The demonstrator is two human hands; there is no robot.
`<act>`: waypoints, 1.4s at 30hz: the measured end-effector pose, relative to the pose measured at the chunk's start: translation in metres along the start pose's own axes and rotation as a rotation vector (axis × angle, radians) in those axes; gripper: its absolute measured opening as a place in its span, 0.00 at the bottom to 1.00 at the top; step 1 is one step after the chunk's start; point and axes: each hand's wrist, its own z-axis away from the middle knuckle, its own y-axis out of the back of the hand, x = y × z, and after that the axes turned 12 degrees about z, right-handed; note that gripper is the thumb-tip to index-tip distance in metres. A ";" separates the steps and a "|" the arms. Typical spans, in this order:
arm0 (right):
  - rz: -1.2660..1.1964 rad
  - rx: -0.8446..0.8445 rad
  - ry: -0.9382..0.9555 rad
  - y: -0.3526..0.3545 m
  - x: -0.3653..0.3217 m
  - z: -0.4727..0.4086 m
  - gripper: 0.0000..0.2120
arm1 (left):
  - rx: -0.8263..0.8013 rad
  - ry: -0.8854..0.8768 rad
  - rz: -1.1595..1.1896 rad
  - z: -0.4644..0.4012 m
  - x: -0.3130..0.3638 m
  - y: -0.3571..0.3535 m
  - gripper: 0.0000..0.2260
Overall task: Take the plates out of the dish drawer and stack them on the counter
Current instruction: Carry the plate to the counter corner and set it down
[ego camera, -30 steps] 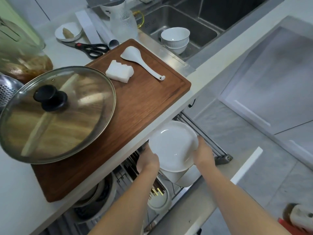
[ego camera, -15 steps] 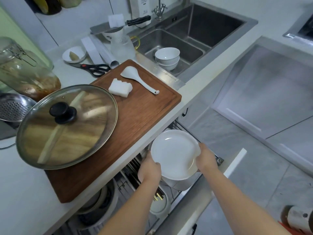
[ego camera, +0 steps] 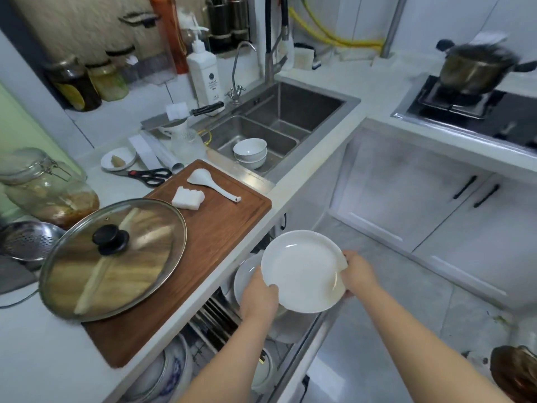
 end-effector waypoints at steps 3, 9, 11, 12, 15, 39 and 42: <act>-0.136 0.038 -0.039 0.030 -0.001 0.017 0.12 | -0.051 -0.100 0.056 0.012 0.032 0.005 0.23; -0.344 0.135 -0.058 0.095 -0.004 0.052 0.20 | -0.136 -0.208 0.148 0.032 0.095 0.008 0.25; -0.381 0.151 -0.088 0.114 -0.003 0.060 0.24 | -0.156 -0.248 0.167 0.038 0.113 0.007 0.25; -0.405 0.151 -0.104 0.123 -0.002 0.064 0.26 | -0.169 -0.260 0.178 0.042 0.122 0.007 0.25; -0.478 0.166 -0.135 0.146 0.000 0.076 0.28 | -0.230 -0.249 0.200 0.054 0.149 0.006 0.24; -0.701 0.089 -0.034 0.300 0.089 0.058 0.21 | -0.176 -0.196 0.296 0.103 0.264 -0.117 0.18; -0.694 0.077 -0.012 0.316 0.098 0.043 0.22 | -0.159 -0.179 0.329 0.100 0.273 -0.135 0.19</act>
